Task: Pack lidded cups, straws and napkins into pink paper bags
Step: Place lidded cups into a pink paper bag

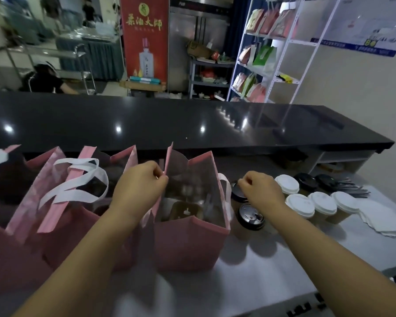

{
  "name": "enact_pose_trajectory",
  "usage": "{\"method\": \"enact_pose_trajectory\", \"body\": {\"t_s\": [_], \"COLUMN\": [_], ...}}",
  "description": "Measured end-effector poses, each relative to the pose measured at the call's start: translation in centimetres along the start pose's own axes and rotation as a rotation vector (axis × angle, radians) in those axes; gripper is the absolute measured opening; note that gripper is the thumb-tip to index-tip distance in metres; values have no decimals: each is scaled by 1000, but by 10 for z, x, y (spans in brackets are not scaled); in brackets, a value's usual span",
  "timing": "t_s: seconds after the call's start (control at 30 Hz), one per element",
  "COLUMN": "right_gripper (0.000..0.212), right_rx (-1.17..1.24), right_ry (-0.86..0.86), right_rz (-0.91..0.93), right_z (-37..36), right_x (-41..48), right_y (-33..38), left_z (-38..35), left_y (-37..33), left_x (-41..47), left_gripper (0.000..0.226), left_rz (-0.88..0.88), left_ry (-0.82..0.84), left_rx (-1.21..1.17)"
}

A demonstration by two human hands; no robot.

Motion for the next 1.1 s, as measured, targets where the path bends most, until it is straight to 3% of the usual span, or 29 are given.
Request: {"method": "enact_pose_trajectory", "body": {"t_s": [0.1,0.27,0.47,0.7,0.87,1.1], "right_gripper": [18,57,65,63,81,83], "right_rx": [-224,-466,-466,-213,-146,-72], "right_ry": [211,308,263,313,199,-93], "right_rz": [92,269,363,376,392,459], "right_z": [-24,-58,-66,-39,15,83], "right_x": [7,-1,-7,-14,4,39], "right_y": [-34,-62,-74,-57,-29,24], "left_z": [-8,-17,-18,-15,-13,-13], "left_y": [0,-4,-20,-29,-26,-25], "left_x": [-1,-2,-9,-19,-20,-1], "left_gripper": [13,12,6,3,15,42], "left_rz": [56,140,134,119,108,52], "left_ry": [-49,-110,-162,-179,-188,-12], "left_rx": [13,29,100,221,221,196]}}
Point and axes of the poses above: each hand's wrist, its own x-axis towards the middle knuckle, its own z-axis out of the back of the hand, y = z × x, the point moved 5 cm from there along x, towards the middle knuckle, and after that the axes turned 7 degrees about -x, right-handed, at the moved point
